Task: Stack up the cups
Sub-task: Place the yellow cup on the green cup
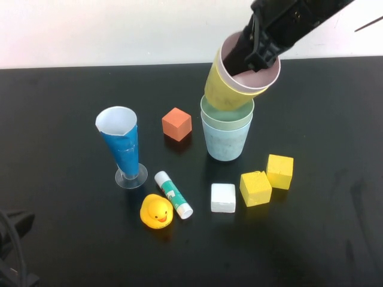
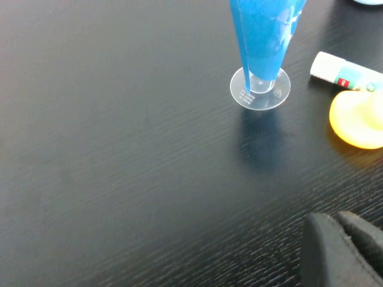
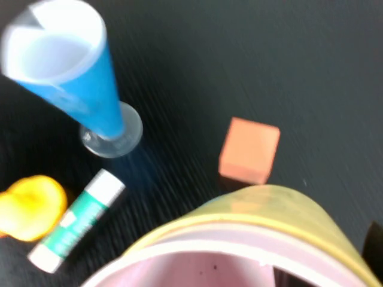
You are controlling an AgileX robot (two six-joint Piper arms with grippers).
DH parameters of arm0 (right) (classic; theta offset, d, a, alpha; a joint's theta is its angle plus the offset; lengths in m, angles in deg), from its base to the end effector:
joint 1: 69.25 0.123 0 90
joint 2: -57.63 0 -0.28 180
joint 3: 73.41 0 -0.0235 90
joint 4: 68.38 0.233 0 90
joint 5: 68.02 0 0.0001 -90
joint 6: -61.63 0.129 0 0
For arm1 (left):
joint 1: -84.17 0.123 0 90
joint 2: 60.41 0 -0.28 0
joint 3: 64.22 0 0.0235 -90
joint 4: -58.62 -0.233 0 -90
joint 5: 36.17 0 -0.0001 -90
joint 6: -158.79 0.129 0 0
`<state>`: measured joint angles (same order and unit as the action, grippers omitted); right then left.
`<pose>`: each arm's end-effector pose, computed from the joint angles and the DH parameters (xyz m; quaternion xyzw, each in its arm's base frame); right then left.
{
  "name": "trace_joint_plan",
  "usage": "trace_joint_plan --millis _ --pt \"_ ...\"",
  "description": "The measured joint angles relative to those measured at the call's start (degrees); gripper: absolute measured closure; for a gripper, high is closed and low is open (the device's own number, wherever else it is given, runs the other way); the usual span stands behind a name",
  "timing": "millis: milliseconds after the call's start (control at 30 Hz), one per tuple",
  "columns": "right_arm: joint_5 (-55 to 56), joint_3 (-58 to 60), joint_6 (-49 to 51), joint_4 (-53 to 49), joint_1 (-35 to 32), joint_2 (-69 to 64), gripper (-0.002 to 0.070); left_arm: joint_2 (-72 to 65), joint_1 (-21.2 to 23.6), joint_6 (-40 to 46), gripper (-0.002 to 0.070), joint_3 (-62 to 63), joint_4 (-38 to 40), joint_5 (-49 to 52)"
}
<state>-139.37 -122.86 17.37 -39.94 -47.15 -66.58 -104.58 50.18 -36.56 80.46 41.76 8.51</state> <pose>0.3895 0.2210 0.3456 -0.5014 0.7801 0.1867 0.3244 0.1224 -0.0508 0.3150 0.1848 0.8555 -0.0662 0.4792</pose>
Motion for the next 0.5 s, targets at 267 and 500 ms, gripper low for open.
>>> trace_joint_plan --millis 267,500 --pt "0.0 0.0 2.92 -2.23 0.0 -1.51 0.0447 0.0 0.0 0.0 0.0675 0.0 -0.13 0.0" --pt "0.0 0.0 4.32 -2.44 0.0 -1.85 0.0447 0.0 0.0 -0.1 0.0675 0.0 -0.13 0.11"
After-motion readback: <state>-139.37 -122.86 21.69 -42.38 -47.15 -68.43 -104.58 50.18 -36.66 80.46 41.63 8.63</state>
